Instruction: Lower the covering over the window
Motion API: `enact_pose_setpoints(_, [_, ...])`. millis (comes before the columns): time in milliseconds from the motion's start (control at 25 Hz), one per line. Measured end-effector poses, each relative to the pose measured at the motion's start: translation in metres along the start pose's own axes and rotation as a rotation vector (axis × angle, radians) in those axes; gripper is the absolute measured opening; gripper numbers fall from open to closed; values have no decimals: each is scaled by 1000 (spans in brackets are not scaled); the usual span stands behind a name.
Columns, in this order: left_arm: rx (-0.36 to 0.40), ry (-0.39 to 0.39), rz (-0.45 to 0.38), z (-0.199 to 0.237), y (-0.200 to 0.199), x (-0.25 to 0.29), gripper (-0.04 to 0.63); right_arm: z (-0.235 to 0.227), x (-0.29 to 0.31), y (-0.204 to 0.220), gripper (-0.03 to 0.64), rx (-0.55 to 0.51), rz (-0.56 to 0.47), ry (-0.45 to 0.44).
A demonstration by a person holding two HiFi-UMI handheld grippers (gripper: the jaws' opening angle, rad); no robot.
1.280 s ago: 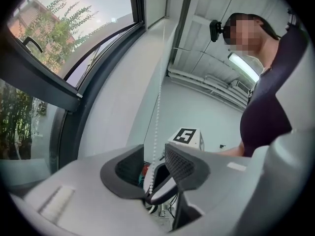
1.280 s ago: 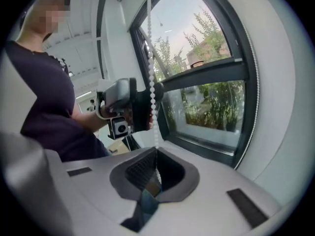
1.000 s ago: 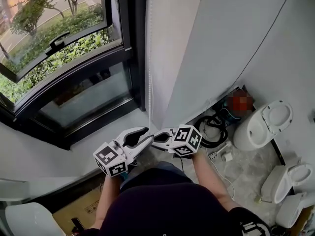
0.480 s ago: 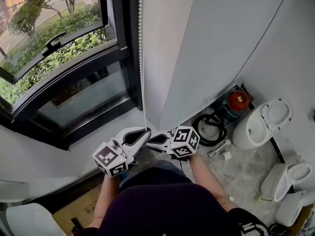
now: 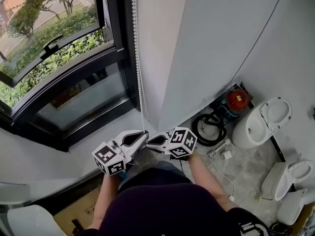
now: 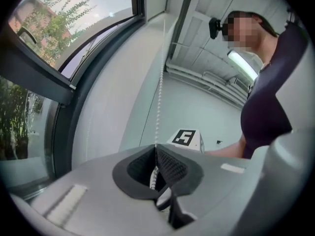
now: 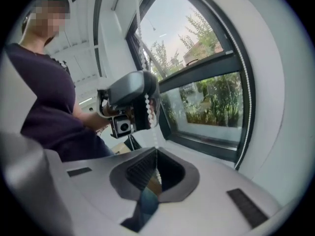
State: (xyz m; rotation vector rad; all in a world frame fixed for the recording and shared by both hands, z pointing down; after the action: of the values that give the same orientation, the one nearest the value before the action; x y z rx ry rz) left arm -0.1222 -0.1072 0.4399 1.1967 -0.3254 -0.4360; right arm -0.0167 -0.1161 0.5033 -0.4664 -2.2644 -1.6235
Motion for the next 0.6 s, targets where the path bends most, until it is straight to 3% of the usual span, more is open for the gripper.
enact_pose_setpoints(160, [-21,-1,36,0,19,1,15,1,9,15,14,-1,62,12])
enact_pose_setpoints(320, [10,-5,109,1,25,7,15,-1,12,22,14,21,75,16])
enact_pose_setpoints(600, [-78,7,165,9,53,4,15,-1,19,44,15,22,182,32])
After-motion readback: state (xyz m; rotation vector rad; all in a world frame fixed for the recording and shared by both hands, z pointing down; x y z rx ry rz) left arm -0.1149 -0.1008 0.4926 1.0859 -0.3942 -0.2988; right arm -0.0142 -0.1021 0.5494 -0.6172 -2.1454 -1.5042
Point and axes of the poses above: the fingertips, and each gripper's own axes: x forward along the fingers, z to its left, y out of its underside, the point moved 7 cm from there along -x, backward along the fingers, and after that the axes turned 2 degrees about -x, right-handed, at the moved point
